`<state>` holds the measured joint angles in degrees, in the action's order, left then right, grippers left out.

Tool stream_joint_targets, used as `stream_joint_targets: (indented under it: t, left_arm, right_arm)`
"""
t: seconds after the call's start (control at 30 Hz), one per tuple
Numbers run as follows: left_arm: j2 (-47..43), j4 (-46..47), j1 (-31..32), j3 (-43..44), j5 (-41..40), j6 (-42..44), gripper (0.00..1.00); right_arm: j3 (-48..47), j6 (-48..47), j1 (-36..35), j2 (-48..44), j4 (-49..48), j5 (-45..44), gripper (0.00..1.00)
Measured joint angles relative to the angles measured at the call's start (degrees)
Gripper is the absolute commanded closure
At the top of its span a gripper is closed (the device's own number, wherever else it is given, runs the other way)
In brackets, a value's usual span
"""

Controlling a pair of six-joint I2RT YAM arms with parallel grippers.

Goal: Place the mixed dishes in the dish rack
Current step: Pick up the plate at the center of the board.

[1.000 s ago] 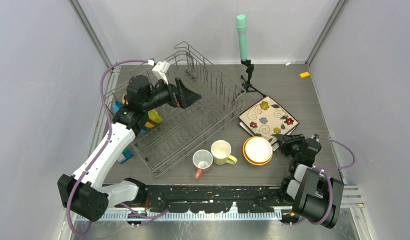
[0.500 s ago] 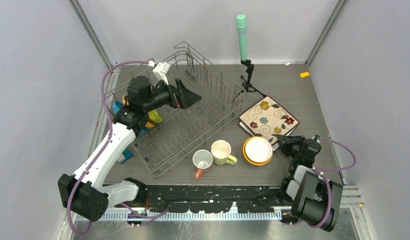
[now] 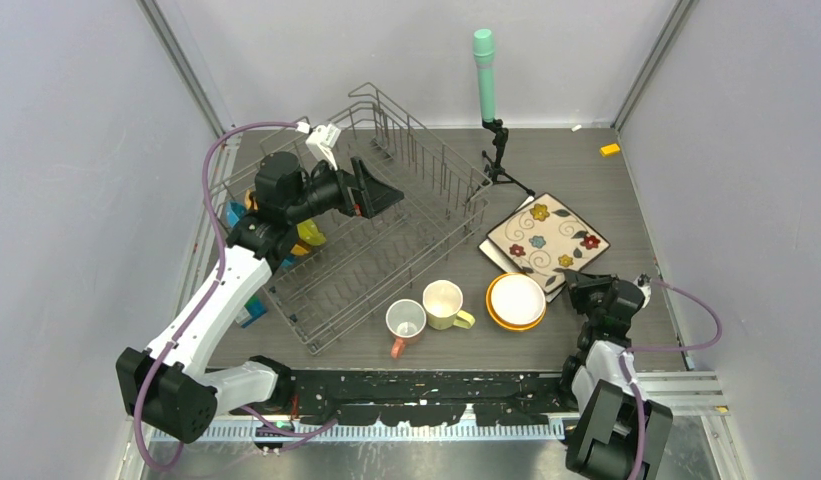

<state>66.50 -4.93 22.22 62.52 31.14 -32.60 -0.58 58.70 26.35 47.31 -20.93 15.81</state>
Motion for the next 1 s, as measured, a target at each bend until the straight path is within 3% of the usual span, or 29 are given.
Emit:
stream_joint_targets:
  t: [0.3, 0.47, 0.8, 1.0]
  left_arm:
    - [0.0, 0.1, 0.0, -0.2, 0.0, 0.0, 0.02]
    - [0.0, 0.4, 0.0, -0.5, 0.0, -0.1, 0.02]
    - [0.0, 0.4, 0.0, -0.6, 0.0, -0.1, 0.02]
    - [0.0, 0.4, 0.0, -0.6, 0.0, -0.1, 0.02]
  right_arm:
    - [-0.1, 0.0, 0.0, 4.2, -1.0, -0.3, 0.73]
    - [-1.7, 0.0, 0.0, 10.9, -5.2, 2.4, 0.65]
    - [-4.6, 0.2, 0.0, 25.9, -17.3, 9.2, 0.63]
    - [-5.0, 0.2, 0.1, 28.3, -19.8, 11.2, 0.57]
